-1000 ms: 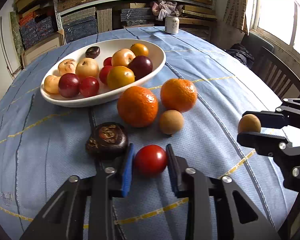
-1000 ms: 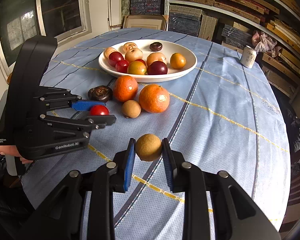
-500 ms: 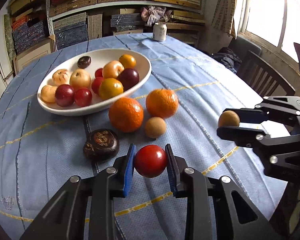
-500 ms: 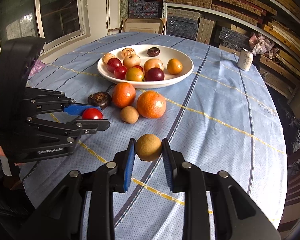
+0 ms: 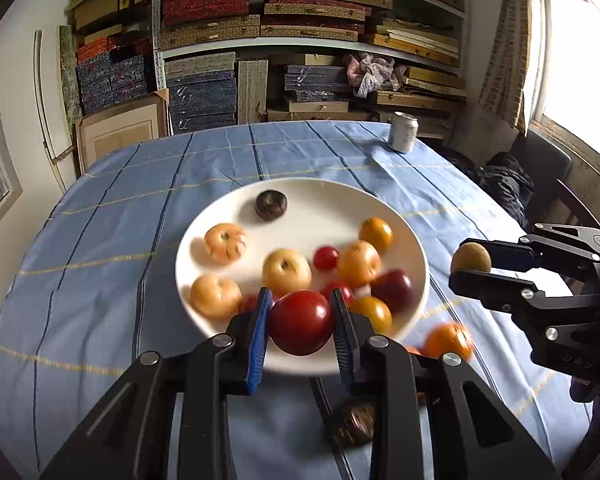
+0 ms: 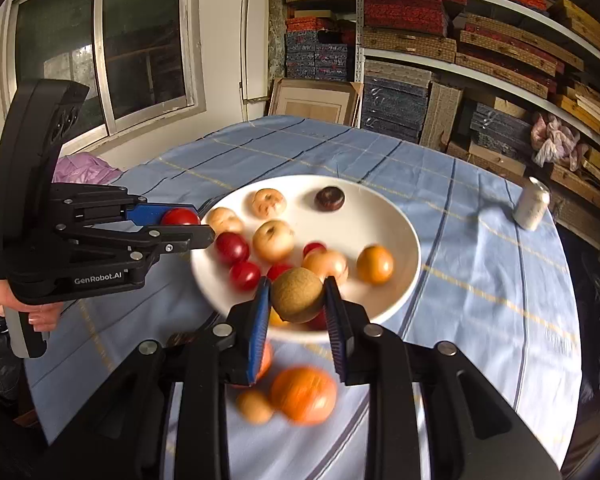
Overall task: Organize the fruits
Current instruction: 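Carry the tan fruit with right gripper onto the plate while left places the tomato, then open both grippers and withdraw toward the remaining fruits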
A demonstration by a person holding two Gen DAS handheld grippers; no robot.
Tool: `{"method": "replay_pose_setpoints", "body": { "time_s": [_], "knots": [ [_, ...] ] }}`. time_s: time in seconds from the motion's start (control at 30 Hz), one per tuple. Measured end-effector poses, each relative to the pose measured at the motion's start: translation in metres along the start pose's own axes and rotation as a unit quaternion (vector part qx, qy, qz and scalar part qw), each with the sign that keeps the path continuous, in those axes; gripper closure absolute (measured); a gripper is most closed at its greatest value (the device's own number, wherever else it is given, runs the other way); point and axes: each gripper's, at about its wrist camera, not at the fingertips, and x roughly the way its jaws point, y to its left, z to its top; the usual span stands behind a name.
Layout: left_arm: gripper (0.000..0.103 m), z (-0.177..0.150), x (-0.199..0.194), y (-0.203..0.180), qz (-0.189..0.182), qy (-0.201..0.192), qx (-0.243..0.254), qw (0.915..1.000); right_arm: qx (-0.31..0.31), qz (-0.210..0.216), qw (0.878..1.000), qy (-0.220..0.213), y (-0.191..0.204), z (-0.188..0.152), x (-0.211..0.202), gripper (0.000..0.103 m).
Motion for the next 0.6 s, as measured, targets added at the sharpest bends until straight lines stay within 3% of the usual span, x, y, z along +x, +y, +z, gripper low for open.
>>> {"method": "replay_pose_setpoints", "body": {
  "time_s": [0.07,0.17,0.33,0.37,0.4,0.43,0.47,0.6],
  "knots": [
    [0.073,0.015,0.017,0.009,0.002,0.004,-0.007,1.0000,-0.002,0.006,1.000,0.004,-0.010,0.014,0.018,0.077],
    [0.073,0.030,0.040,0.016,0.035,0.010,0.009,0.9993,-0.003,0.006,1.000,0.018,-0.024,0.031,0.043,0.077],
    [0.073,0.048,0.056,0.019,0.031,0.004,0.024,0.9992,-0.025,0.010,0.999,0.032,-0.039,0.040,0.069,0.077],
    [0.062,0.050,0.056,0.019,0.031,-0.005,0.026,0.9992,-0.026,0.012,0.999,0.031,-0.041,0.041,0.071,0.071],
    [0.046,0.052,0.055,0.018,0.029,-0.020,0.028,0.9990,-0.027,0.011,0.999,0.027,-0.043,0.041,0.072,0.045],
    [0.016,0.052,0.054,0.018,0.036,-0.025,0.025,0.9987,-0.025,0.004,1.000,0.018,-0.045,0.041,0.070,0.028],
    [0.005,0.053,0.053,0.017,0.046,-0.025,0.022,0.9984,-0.020,-0.008,1.000,0.005,-0.047,0.041,0.067,0.012],
    [0.005,0.046,0.047,0.013,0.083,-0.012,0.028,0.9961,0.005,-0.016,1.000,-0.007,-0.052,0.032,0.047,0.010]
  ]
}}
